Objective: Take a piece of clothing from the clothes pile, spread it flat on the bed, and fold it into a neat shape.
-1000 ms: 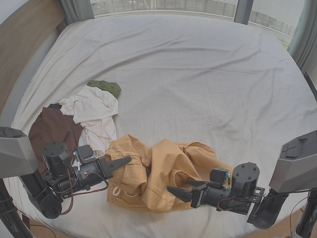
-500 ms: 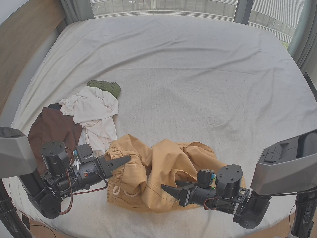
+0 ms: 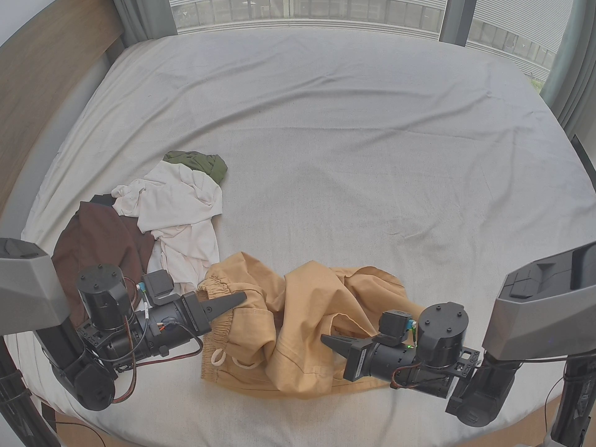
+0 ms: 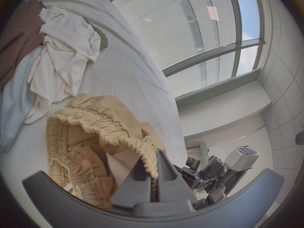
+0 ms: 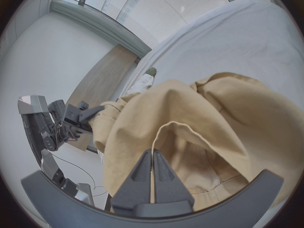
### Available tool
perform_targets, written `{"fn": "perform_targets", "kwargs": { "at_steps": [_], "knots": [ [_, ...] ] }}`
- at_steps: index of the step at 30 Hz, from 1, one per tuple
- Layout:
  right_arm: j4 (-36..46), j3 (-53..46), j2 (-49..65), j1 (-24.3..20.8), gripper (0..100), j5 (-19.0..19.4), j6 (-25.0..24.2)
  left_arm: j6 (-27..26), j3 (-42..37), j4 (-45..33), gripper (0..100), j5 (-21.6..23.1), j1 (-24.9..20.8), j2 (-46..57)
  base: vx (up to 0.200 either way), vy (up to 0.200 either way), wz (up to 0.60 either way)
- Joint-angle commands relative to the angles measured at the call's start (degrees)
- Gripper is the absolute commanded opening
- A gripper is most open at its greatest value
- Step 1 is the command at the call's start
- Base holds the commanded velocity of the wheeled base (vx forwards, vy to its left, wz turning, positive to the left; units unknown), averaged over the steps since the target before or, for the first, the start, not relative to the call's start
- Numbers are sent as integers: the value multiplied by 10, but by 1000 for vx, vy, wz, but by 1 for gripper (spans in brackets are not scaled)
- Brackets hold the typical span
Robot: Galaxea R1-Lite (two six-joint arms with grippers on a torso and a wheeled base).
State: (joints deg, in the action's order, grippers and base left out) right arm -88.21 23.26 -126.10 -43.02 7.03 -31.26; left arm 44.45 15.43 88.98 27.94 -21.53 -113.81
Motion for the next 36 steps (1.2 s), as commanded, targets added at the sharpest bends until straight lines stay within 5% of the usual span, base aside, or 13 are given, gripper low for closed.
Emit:
{"fn": "perform_targets", "kwargs": {
  "at_steps": [1, 20, 36],
  "knots": [
    [0, -38, 80, 10, 0, 2, -10, 0, -1, 1, 0, 0, -1, 2, 0, 0, 0],
    [1, -40, 138, 196, 0, 123, -60, -1, -8, 1, 0, 1, -4, -4, 0, 0, 0],
    [0, -37, 93, 210, 0, 253, -124, -5, -9, 1, 0, 0, -1, -11, 0, 0, 0]
  ]
}}
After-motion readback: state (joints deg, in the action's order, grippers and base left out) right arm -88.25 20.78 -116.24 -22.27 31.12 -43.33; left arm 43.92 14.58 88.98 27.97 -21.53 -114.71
